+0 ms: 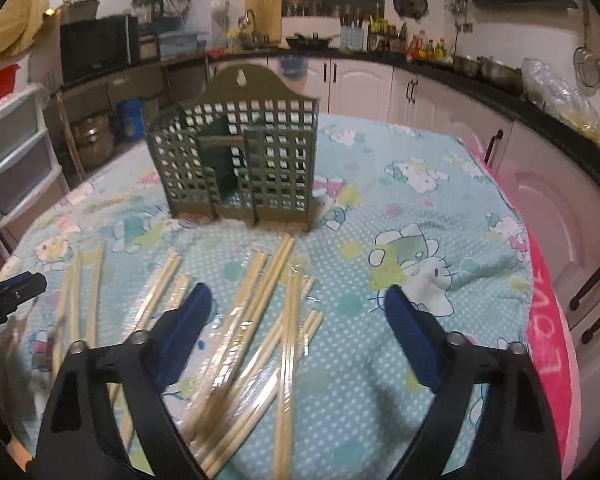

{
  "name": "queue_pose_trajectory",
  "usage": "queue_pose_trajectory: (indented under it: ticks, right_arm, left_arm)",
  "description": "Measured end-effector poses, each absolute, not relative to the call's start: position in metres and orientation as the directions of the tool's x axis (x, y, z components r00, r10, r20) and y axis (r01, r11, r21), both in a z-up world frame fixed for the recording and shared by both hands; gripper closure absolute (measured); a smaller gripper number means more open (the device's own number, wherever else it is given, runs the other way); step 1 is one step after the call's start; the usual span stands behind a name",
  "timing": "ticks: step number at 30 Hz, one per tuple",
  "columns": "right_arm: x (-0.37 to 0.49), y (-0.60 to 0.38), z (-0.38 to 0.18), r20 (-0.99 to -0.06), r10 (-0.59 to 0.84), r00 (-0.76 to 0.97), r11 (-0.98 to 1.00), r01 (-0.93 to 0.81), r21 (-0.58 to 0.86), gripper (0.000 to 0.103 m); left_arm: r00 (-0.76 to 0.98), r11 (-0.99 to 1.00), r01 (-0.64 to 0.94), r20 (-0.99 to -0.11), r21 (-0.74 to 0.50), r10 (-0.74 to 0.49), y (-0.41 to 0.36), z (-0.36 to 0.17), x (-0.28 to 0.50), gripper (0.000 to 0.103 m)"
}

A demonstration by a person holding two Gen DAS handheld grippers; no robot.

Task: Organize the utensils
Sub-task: 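Lower the right tool onto a wooden chopstick and close while the left tool grasps another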

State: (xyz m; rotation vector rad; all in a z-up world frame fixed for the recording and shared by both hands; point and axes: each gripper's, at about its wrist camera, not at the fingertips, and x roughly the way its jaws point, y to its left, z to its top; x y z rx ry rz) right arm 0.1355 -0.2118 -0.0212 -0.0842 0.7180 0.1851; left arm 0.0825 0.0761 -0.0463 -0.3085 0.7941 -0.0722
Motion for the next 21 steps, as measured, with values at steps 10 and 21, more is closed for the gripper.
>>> queue_pose_trajectory:
  ticks: [10,21]
  right_arm:
    - [0.178,-0.206,-0.040,-0.741,0.160,0.652,0.962,-0.271,-0.031,0.065]
    - [0.199,-0.198,-0.055,-0.775,0.163,0.610,0.947,-0.317,-0.050,0.066]
  left_arm:
    - [0.630,0.935,-0.109,-0.751,-0.338,-0.198,0.092,-0.067,0.100,0.074]
    - [0.611,0.939,-0.111,-0.768,-0.324,-0.193,0.093,-0.068,0.126,0.076]
